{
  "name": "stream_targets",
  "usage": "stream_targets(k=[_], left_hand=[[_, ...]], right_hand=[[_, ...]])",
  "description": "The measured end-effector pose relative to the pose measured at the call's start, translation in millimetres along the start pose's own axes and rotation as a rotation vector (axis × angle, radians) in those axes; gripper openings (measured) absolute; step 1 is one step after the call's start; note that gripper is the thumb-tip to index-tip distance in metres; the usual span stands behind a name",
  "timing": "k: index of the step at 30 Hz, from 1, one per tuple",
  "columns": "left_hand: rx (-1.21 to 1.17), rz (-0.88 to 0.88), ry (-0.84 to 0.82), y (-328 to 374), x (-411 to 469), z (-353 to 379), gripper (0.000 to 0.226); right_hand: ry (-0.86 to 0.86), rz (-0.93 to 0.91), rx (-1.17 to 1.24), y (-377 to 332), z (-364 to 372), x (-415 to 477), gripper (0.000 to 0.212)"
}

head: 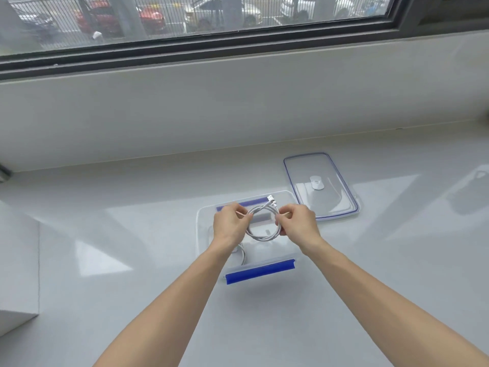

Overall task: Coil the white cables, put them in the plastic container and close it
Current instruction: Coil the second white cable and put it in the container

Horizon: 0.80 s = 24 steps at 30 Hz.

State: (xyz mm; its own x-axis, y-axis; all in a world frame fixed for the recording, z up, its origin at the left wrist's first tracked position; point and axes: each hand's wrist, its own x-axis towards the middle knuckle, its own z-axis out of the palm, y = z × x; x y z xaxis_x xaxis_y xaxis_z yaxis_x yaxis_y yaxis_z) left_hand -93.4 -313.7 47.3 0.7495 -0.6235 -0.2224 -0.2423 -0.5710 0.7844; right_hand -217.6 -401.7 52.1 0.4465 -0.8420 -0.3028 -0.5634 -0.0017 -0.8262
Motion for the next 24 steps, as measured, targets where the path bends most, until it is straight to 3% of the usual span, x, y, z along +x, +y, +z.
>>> stream_targets(k=[8, 18, 24], left_hand=[[0.354, 0.035, -0.211, -13, 24, 27, 0.004], [0.533, 0.081, -0.250, -19, 40, 49, 0.017], [0.579, 0.115, -0.268, -21, 35, 50, 0.023]], right_hand=[[-0.133, 0.174, -0.422, 18, 17, 22, 0.017], [-0.136, 0.310, -0.526, 21, 37, 31, 0.030], [-0.205, 0.261, -0.659, 22, 32, 34, 0.032]])
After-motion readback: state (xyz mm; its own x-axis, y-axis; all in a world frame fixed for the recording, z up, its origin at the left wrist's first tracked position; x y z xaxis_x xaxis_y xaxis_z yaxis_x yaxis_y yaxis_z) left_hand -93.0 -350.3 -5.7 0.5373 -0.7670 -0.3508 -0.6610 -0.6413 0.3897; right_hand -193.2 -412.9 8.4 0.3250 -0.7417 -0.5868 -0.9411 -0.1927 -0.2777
